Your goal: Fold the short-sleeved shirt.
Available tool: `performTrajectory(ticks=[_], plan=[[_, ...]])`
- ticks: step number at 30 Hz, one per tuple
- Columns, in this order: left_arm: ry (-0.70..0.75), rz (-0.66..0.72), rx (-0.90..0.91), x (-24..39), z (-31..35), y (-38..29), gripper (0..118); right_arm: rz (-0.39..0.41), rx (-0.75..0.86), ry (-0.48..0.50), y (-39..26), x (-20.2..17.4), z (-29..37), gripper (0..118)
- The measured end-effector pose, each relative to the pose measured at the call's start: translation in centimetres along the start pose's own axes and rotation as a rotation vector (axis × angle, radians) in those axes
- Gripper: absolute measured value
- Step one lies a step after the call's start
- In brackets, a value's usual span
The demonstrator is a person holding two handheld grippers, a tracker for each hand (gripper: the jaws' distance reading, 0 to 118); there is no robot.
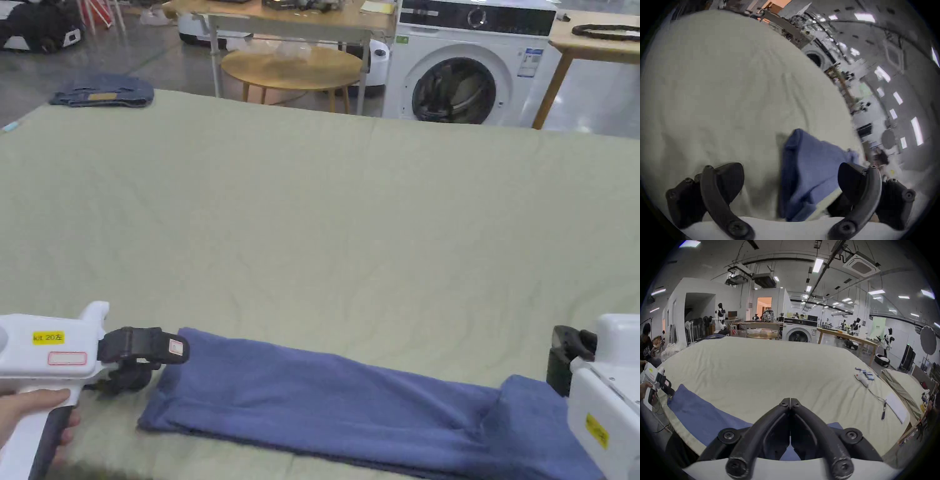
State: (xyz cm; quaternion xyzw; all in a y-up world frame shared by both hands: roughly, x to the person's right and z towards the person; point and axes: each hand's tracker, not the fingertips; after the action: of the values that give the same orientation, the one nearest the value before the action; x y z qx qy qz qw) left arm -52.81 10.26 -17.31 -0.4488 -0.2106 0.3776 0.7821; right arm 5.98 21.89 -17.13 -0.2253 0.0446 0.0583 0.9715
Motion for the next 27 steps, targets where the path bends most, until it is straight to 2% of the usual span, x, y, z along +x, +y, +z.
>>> performTrajectory(ticks=[2,3,5,7,8,11,12,13,14,15,16,18,20,22,25,27], plan=[[0.023,-0.022,0.009,0.0,-0.6,-0.1,108,-0.002,0.001,0.005,0.0,-0.1,0.1,0],[-0.019,-0.024,-0.011,-0.1,-0.9,0.0,108,0.005,0.001,0.009,0.0,-0.2,0.1,0],[-0.049,0.03,-0.005,-0.1,-1.2,0.3,105,0.006,0.002,0.011,0.0,-0.3,0.1,0],[-0.084,0.046,-0.05,-0.8,-2.3,0.3,89,-0.004,0.0,0.024,0.1,-0.4,-0.1,0],[-0.096,0.059,-0.104,-0.7,-2.9,0.1,89,-0.006,0.001,0.029,0.1,-0.5,-0.1,0],[-0.078,0.015,-0.068,0.1,-3.3,-0.4,81,-0.002,0.0,0.037,0.1,-0.8,-0.2,0],[-0.037,0.012,-0.069,0.1,-3.5,-0.5,72,-0.002,0.0,0.043,0.1,-0.8,-0.2,0],[0.025,-0.006,-0.084,0.0,-3.9,-0.7,55,-0.005,0.001,0.046,0.0,-0.8,-0.1,0],[0.063,-0.019,-0.084,0.2,-3.9,-1.3,26,-0.005,0.0,0.048,0.0,-0.8,-0.2,0],[0.009,0.003,-0.076,0.2,-3.8,-1.5,4,-0.003,-0.003,0.051,0.0,-0.8,-0.2,0],[-0.026,0.017,-0.059,0.5,-3.5,-1.6,4,0.0,-0.001,0.051,0.0,-0.9,-0.1,0],[0.021,-0.022,-0.041,1.5,-2.6,-1.7,4,0.004,-0.001,0.055,0.0,-0.8,0.0,0],[0.101,-0.134,-0.009,3.1,-1.4,-1.9,4,0.004,0.001,0.054,0.0,-0.7,0.1,0],[0.065,-0.14,-0.037,3.5,-0.5,-1.6,3,0.001,0.005,0.051,0.0,-0.4,0.1,0],[0.111,-0.173,-0.009,4.2,1.5,-1.2,3,-0.01,0.009,0.051,0.1,-0.2,0.2,0],[0.143,-0.172,0.036,2.3,3.3,0.2,2,-0.014,0.009,0.055,0.0,-0.2,0.2,0]])
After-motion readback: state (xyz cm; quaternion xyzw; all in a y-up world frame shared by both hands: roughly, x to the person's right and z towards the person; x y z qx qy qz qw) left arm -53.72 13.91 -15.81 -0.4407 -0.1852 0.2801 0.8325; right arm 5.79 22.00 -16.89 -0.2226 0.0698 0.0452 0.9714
